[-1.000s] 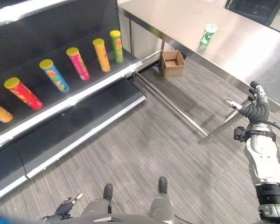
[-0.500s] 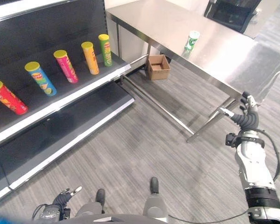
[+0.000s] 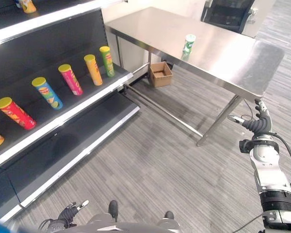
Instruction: Put the goods on the table back onto the shelves and tidy them up.
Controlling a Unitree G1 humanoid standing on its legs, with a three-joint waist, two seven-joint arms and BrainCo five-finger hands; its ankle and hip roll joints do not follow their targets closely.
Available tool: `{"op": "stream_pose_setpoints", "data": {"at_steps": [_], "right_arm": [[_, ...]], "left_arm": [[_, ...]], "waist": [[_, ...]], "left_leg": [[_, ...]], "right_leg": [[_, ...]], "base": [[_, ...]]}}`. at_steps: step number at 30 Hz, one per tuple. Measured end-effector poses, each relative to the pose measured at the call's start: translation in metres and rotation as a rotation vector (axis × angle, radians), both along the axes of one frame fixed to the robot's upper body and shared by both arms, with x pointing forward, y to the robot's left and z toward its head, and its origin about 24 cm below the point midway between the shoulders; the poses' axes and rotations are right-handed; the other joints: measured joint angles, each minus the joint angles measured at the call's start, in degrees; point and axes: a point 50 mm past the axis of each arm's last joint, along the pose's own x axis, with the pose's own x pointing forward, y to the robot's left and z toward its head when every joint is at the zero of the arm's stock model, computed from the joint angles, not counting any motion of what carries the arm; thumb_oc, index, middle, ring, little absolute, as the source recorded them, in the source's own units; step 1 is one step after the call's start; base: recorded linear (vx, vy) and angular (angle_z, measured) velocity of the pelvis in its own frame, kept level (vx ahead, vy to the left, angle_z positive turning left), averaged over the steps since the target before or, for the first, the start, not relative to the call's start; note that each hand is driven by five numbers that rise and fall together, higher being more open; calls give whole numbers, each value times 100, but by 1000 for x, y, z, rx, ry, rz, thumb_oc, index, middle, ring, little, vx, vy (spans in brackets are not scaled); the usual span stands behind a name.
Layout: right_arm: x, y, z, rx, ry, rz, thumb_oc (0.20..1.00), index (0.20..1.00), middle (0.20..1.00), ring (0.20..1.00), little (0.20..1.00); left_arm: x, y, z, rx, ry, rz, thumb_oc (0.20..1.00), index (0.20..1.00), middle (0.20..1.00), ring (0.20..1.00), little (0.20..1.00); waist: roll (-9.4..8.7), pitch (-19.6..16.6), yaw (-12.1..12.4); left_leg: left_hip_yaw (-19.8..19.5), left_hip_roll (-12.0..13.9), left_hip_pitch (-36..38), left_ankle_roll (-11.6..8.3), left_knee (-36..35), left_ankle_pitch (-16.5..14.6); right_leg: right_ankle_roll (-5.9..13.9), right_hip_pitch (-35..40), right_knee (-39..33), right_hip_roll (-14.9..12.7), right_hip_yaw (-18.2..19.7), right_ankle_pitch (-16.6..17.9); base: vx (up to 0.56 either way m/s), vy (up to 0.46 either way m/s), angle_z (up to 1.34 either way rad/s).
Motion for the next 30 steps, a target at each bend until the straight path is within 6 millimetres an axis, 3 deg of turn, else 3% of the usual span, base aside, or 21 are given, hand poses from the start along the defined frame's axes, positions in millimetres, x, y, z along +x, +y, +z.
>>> {"op": "stream_pose_setpoints", "data": {"at_steps": [6, 9, 10, 11, 13, 14, 15, 16, 17, 18, 20, 21, 23, 24, 25, 26, 27, 28, 29, 30], "right_arm": [[0, 0, 0, -4, 1, 2, 1000, 1000, 1000, 1000, 1000], [0, 0, 5, -15, -17, 8, 1000, 1000, 1000, 1000, 1000], [1, 0, 6, -15, -25, 6, 1000, 1000, 1000, 1000, 1000], [1, -1, 8, -17, -35, 5, 1000, 1000, 1000, 1000, 1000], [7, 2, 20, -25, -91, 14, 1000, 1000, 1000, 1000, 1000], [10, 4, 29, -44, -121, 28, 1000, 1000, 1000, 1000, 1000], [10, 1, 43, -91, -148, 27, 1000, 1000, 1000, 1000, 1000], [12, 1, 50, -94, -179, 20, 1000, 1000, 1000, 1000, 1000], [14, 4, 42, -60, -178, 13, 1000, 1000, 1000, 1000, 1000], [15, 3, 40, -47, -172, 8, 1000, 1000, 1000, 1000, 1000], [24, 11, 43, -21, -197, 29, 1000, 1000, 1000, 1000, 1000], [33, 20, 62, -27, -270, 65, 1000, 1000, 1000, 1000, 1000], [33, 25, 70, -50, -300, 90, 1000, 1000, 1000, 1000, 1000], [33, 25, 67, -65, -279, 101, 1000, 1000, 1000, 1000, 1000], [32, 26, 63, -62, -264, 105, 1000, 1000, 1000, 1000, 1000], [30, 27, 57, -59, -242, 114, 1000, 1000, 1000, 1000, 1000], [31, 29, 54, -49, -236, 118, 1000, 1000, 1000, 1000, 1000], [35, 36, 50, -35, -236, 126, 1000, 1000, 1000, 1000, 1000], [37, 41, 44, -35, -216, 141, 1000, 1000, 1000, 1000, 1000], [37, 43, 42, -38, -208, 144, 1000, 1000, 1000, 1000, 1000]], "left_arm": [[-11, 5, -1, -7, 19, 53, 1000, 1000, 1000, 1000, 1000], [-14, 11, -1, -3, 17, 103, 1000, 1000, 1000, 1000, 1000], [-11, 16, 0, -4, 10, 138, 1000, 1000, 1000, 1000, 1000], [-8, 17, -1, -5, 15, 151, 1000, 1000, 1000, 1000, 1000], [-28, 12, -7, -30, 92, 181, 1000, 1000, 1000, 1000, 1000], [-41, 4, -12, -52, 136, 197, 1000, 1000, 1000, 1000, 1000], [-52, -13, -17, -90, 177, 195, 1000, 1000, 1000, 1000, 1000], [-55, -5, -14, -77, 157, 186, 1000, 1000, 1000, 1000, 1000], [-49, 21, -7, -11, 132, 193, 1000, 1000, 1000, 1000, 1000], [-37, 27, -5, 0, 119, 215, 1000, 1000, 1000, 1000, 1000], [-43, 28, -6, -2, 139, 239, 1000, 1000, 1000, 1000, 1000], [-55, 19, -10, -25, 177, 267, 1000, 1000, 1000, 1000, 1000], [-65, 12, -13, -42, 201, 297, 1000, 1000, 1000, 1000, 1000], [-70, 11, -13, -39, 213, 301, 1000, 1000, 1000, 1000, 1000], [-64, 16, -11, -26, 184, 294, 1000, 1000, 1000, 1000, 1000], [-52, 24, -7, -7, 141, 284, 1000, 1000, 1000, 1000, 1000], [-41, 26, -5, -2, 115, 274, 1000, 1000, 1000, 1000, 1000], [-23, 28, -1, 1, 59, 239, 1000, 1000, 1000, 1000, 1000], [-5, 37, 7, 28, -2, 198, 1000, 1000, 1000, 1000, 1000], [9, 48, 14, 60, -46, 182, 1000, 1000, 1000, 1000, 1000]], "waist": [[31, -31, 3], [97, 107, 155], [-42, 268, 204], [-220, 377, 246], [-429, 450, 374], [-349, 397, 449], [167, 235, 524], [264, 213, 656], [-295, 312, 720], [-299, 512, 721], [-504, 477, 918], [-443, 470, 1074], [-297, 458, 1123], [-258, 430, 1145], [-330, 378, 1129], [-532, 373, 1128], [-589, 371, 1124], [-522, 357, 1060], [-562, 301, 953], [-656, 244, 805]], "left_leg": [[-49, 245, -91, -167, 233, -75], [-458, 491, -614, -452, 1271, -260], [-837, 382, -1167, -623, 2168, -99], [-1109, 193, -1594, -760, 2755, 304], [-998, -118, -1713, -764, 2554, 295], [-819, -321, -1640, -642, 2009, -7], [-666, 35, -1625, -644, 1251, -554], [-816, 104, -1748, -704, 711, -564], [-473, -176, -1860, -736, 877, -565], [-448, -57, -1943, -594, 906, -458], [-110, -204, -1981, -575, 874, -447], [-105, -319, -1669, -383, 577, -305], [-200, -417, -1269, -302, 621, -269], [-146, -460, -1006, -83, 572, -134], [16, -588, -981, 334, 622, -102], [120, -734, -999, 434, 715, -205], [203, -740, -963, 563, 736, -310], [337, -661, -695, 650, 606, -365], [380, -752, -339, 800, 466, -477], [343, -962, -129, 1015, 420, -745]], "right_leg": [[-134, -14, -2, 243, 39, -82], [-442, -254, 468, 489, 46, -310], [-502, -397, 816, 401, 25, -470], [-577, -467, 895, 257, 20, -507], [-600, -471, 670, 63, 73, -513], [-498, -441, 330, 60, 188, -527], [-649, -767, 1058, 567, 172, -600], [-551, -1268, 3111, 776, 93, -1616], [-878, -1198, 2909, 522, 298, -2416], [-785, -1000, 2734, 625, 321, -2362], [-839, -985, 2309, 592, 701, -2202], [-843, -696, 1763, 547, 1070, -1786], [-632, -233, 1352, 430, 1170, -1754], [-508, -96, 1359, 331, 1181, -1779], [-430, -138, 1445, 176, 1206, -1796], [-324, -126, 1517, 56, 1198, -1772], [-243, -343, 1924, 7, 1159, -1738], [240, -1151, 3687, -48, 1112, -1372], [636, -1781, 5088, -270, 1125, -676], [602, -2185, 5802, -500, 1182, -3]], "base": [[36, -149, -2], [63, -194, 6], [148, -60, 18], [208, -25, 10], [389, 13, -24], [502, 67, -42], [444, 41, -38], [622, 92, -16], [534, 122, 33], [565, 192, 40], [523, 201, -17], [641, 242, -60], [488, 191, -38], [302, 159, -20], [437, 249, -24], [401, 277, -23], [331, 267, -45], [450, 355, -46], [573, 394, -34], [651, 367, -14]]}}
